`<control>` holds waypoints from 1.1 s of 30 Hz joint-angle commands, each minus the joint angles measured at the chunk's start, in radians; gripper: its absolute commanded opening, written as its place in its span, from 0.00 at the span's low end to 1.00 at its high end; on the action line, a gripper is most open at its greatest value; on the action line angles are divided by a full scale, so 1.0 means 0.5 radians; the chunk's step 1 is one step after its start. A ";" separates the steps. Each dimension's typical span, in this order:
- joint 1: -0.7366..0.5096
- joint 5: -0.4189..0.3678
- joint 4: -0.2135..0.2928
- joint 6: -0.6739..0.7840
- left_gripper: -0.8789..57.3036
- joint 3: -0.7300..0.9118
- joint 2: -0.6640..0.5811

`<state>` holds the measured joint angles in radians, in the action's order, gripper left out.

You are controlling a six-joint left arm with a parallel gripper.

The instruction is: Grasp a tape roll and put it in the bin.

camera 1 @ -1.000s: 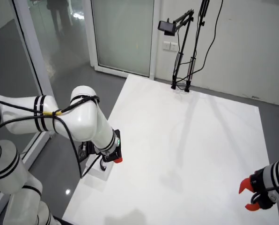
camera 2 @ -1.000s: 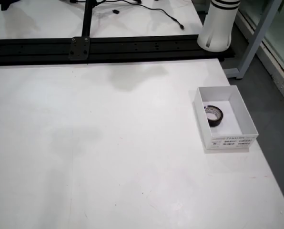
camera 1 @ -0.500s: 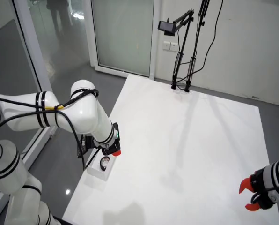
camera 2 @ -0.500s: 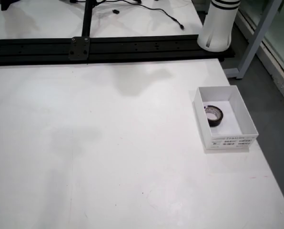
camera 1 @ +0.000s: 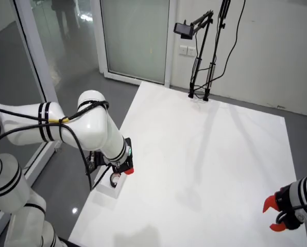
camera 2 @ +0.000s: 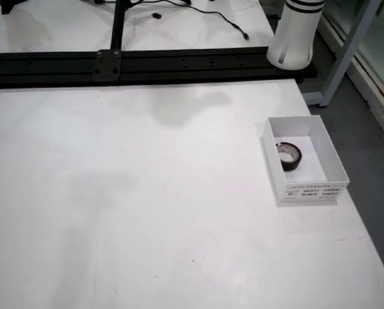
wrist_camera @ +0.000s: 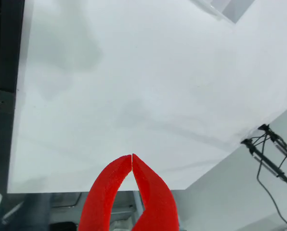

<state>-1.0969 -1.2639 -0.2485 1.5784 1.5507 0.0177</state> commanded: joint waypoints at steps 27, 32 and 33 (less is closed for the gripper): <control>0.086 0.000 0.003 0.000 0.01 0.000 0.001; 0.034 0.000 0.003 0.000 0.01 0.000 0.001; 0.025 0.000 0.003 0.000 0.01 0.000 0.001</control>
<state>-1.0723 -1.2640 -0.2470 1.5784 1.5508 0.0185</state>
